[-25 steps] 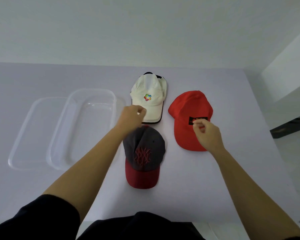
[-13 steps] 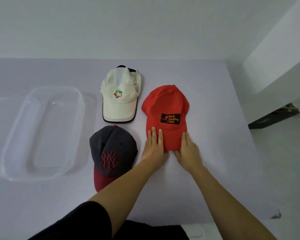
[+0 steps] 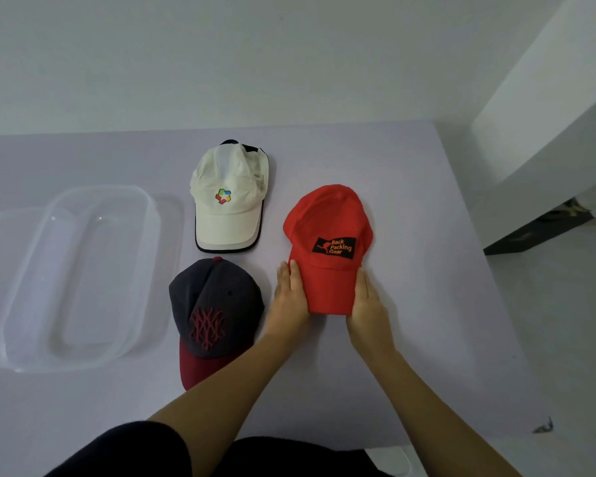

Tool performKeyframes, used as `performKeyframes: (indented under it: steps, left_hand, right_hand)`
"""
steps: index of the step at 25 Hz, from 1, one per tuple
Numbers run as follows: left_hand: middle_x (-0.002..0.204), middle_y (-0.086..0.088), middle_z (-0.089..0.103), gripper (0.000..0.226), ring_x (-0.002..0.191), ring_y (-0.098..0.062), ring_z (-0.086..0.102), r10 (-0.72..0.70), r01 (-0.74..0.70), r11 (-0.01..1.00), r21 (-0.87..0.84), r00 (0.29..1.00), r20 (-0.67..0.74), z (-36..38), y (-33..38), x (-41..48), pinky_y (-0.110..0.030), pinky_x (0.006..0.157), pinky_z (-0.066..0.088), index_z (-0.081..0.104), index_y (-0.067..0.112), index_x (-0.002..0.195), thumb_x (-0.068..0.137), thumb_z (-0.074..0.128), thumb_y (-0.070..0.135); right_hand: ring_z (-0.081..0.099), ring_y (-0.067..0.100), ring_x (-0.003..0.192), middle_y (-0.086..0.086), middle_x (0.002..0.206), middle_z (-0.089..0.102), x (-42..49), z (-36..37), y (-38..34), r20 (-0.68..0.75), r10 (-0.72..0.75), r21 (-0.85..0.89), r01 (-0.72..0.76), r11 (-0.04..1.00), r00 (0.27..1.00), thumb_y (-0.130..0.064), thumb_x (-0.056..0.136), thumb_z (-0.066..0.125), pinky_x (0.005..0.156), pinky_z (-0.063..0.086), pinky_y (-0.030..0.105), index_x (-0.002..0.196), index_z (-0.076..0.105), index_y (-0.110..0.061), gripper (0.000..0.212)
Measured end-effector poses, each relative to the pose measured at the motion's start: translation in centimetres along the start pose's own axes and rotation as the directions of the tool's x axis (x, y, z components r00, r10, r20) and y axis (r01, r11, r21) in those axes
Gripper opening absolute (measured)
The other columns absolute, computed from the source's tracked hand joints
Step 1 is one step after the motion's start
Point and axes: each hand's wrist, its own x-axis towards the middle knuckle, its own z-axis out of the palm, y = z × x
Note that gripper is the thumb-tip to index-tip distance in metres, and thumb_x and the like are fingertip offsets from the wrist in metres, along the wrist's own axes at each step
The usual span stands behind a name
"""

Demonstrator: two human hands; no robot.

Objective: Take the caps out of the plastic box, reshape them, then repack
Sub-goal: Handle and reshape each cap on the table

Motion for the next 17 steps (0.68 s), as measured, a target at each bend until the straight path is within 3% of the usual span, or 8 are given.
performKeyframes:
  steps: [2,4,5,8,12,15,17]
  left_hand:
    - [0.159,-0.014,0.011,0.072,0.145,-0.026,0.02,-0.008,0.003,0.982,-0.191,1.0,-0.024,0.1,0.8,-1.3,-0.037,0.114,0.026,0.001,0.012,0.151,0.095,0.048,0.016]
    - [0.149,-0.005,0.038,0.061,0.124,-0.017,0.047,-0.035,0.007,0.921,-0.39,0.997,-0.066,0.1,1.6,-2.2,-0.028,0.098,0.04,0.016,0.026,0.15,0.097,0.045,0.03]
    - [0.143,-0.003,0.046,0.059,0.113,-0.012,0.051,-0.029,-0.014,0.901,-0.435,0.995,-0.092,0.1,1.9,-2.5,-0.024,0.091,0.04,0.019,0.028,0.149,0.096,0.043,0.037]
    - [0.135,-0.006,0.053,0.059,0.105,-0.013,0.055,0.044,-0.069,0.902,-0.427,0.997,-0.068,-0.5,1.7,-3.4,-0.022,0.089,0.041,0.018,0.029,0.147,0.094,0.042,0.038]
    - [0.141,-0.004,0.045,0.062,0.121,-0.02,0.051,0.075,-0.072,0.954,-0.291,0.997,-0.002,-1.7,0.6,-3.4,-0.021,0.093,0.035,0.01,0.023,0.15,0.097,0.043,0.027]
    - [0.129,0.001,0.052,0.058,0.108,-0.011,0.052,0.001,-0.048,0.906,-0.42,0.994,-0.112,-1.2,2.0,-4.5,-0.022,0.089,0.037,0.018,0.022,0.149,0.098,0.042,0.027]
    - [0.124,0.002,0.054,0.056,0.107,-0.013,0.055,-0.023,-0.031,0.894,-0.447,0.993,-0.117,-1.1,1.8,-5.1,-0.026,0.088,0.042,0.019,0.022,0.149,0.098,0.042,0.026]
  right_hand:
    - [0.052,0.029,0.121,0.013,0.139,0.049,-0.4,-0.9,-0.7,-0.012,0.028,0.182,-0.025,0.983,1.0,-0.009,0.089,0.046,0.1,0.044,0.04,0.144,0.03,-0.009,0.058]
    - [0.057,0.024,0.116,0.008,0.133,0.056,-0.9,-1.5,-2.1,-0.015,0.045,0.3,-0.038,0.953,0.999,-0.018,0.085,0.044,0.098,0.047,0.036,0.142,0.036,-0.014,0.058]
    - [0.059,0.022,0.114,0.006,0.13,0.059,-1.2,-1.6,-2.8,-0.004,0.059,0.364,-0.054,0.93,0.998,-0.021,0.084,0.044,0.097,0.048,0.035,0.141,0.038,-0.015,0.058]
    - [0.061,0.02,0.11,0.005,0.125,0.062,-2.4,-2.0,-3.0,0.027,0.079,0.419,-0.083,0.904,0.996,-0.023,0.084,0.045,0.094,0.049,0.032,0.141,0.038,-0.016,0.058]
    - [0.055,0.011,0.114,-0.001,0.132,0.055,-2.9,-2.6,-3.1,0.046,0.059,0.388,-0.072,0.919,0.997,-0.013,0.089,0.042,0.097,0.041,0.022,0.141,0.036,-0.018,0.053]
    - [0.053,0.0,0.104,-0.012,0.119,0.054,-2.9,-2.6,-4.7,0.092,0.114,0.492,-0.144,0.858,0.989,-0.003,0.093,0.045,0.095,0.041,0.014,0.135,0.04,-0.025,0.047]
    - [0.052,0.003,0.111,-0.009,0.127,0.052,-2.7,-3.4,-4.8,0.139,0.078,0.479,-0.136,0.867,0.987,-0.003,0.093,0.045,0.095,0.038,0.01,0.137,0.04,-0.021,0.048]
